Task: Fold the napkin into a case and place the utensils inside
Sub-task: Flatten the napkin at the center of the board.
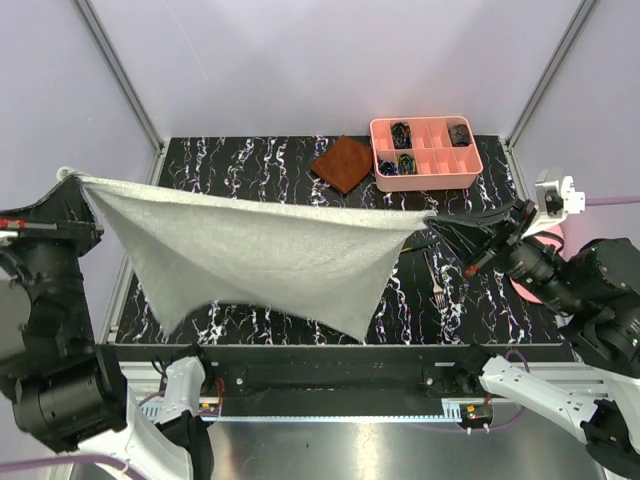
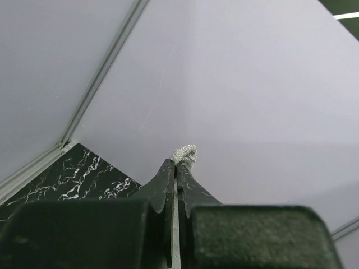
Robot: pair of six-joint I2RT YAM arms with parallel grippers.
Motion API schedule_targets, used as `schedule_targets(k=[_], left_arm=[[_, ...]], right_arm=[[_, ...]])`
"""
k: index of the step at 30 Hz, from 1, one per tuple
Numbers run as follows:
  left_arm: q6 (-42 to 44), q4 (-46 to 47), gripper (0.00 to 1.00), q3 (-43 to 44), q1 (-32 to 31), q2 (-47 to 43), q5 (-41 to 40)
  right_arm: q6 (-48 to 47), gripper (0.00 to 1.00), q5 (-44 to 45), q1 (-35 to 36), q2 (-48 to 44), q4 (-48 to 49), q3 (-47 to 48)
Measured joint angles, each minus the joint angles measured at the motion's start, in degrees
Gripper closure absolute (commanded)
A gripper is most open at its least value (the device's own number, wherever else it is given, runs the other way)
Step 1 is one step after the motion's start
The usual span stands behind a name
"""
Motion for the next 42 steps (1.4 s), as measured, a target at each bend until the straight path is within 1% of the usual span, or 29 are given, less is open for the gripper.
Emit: schedule_targets(k=[2, 5, 8, 10, 11, 12, 14, 16, 19, 24, 27, 30, 32, 38, 42], left_arm=[[-0.37, 0.55, 1.00, -3.30, 0.00, 0.02, -0.09], [-1.73, 3.17, 1.00, -13.09, -0.20, 0.57, 0.83], [-3.19, 5.84, 1.00, -22.21, -0.28, 4.76, 3.06], [-4.09, 8.74, 1.00, -26.86, -0.46, 9.49, 4.52], [-4.28, 10.25, 1.00, -28.81, -0.72, 12.31, 5.25], [-4.63, 11.69, 1.00, -30.60, -1.51, 15.89, 6.03], [-4.87, 13.20, 1.00, -32.33, -3.37, 21.94, 7.54], [-4.83, 15.26, 1.00, -33.11, -6.12, 28.35, 7.85], [-4.87, 19.12, 1.00, -32.65, -9.09, 37.79, 7.89], [-5.90, 24.85, 1.00, -29.73, -9.99, 51.95, 9.40], [-6.10, 26.10, 1.00, -27.96, -10.25, 57.51, 9.81], [-6.05, 26.49, 1.00, -26.03, -10.47, 59.91, 9.94], [-5.95, 26.88, 1.00, -25.00, -10.47, 60.26, 10.08], [-4.96, 27.87, 1.00, -24.52, -10.34, 60.22, 10.19], [-4.55, 26.86, 1.00, -24.52, -8.74, 58.27, 10.19]], right_arm=[[0.02, 1.00, 3.78, 0.00, 0.94, -0.26, 0.00], [-0.02, 1.00, 9.81, 0.09, 4.26, -0.07, 0.00], [-0.35, 1.00, 14.03, -0.74, 10.29, 0.96, -0.68], [-0.11, 1.00, 13.55, -3.72, 14.95, 2.23, -1.90], [0.37, 1.00, 11.50, -6.64, 17.07, 3.21, -2.86], [1.64, 1.00, 8.72, -11.50, 19.78, 5.18, -4.74], [3.34, 1.00, 5.86, -17.53, 25.03, 7.65, -7.52], [4.07, 1.00, 4.33, -20.79, 30.91, 8.74, -9.25], [4.09, 1.00, 3.15, -23.19, 39.54, 10.91, -9.20], [3.54, 1.00, 0.26, -26.51, 52.06, 14.71, -5.84], [3.39, 1.00, -1.44, -28.15, 58.71, 15.96, -1.66], [3.39, 1.00, -4.44, -29.03, 64.52, 17.09, 3.65], [3.45, 1.00, -5.51, -29.20, 65.57, 17.44, 4.68], [3.69, 1.00, -8.37, -29.20, 65.92, 17.90, 4.87], [4.37, 1.00, -10.75, -29.20, 66.20, 18.03, 5.55]])
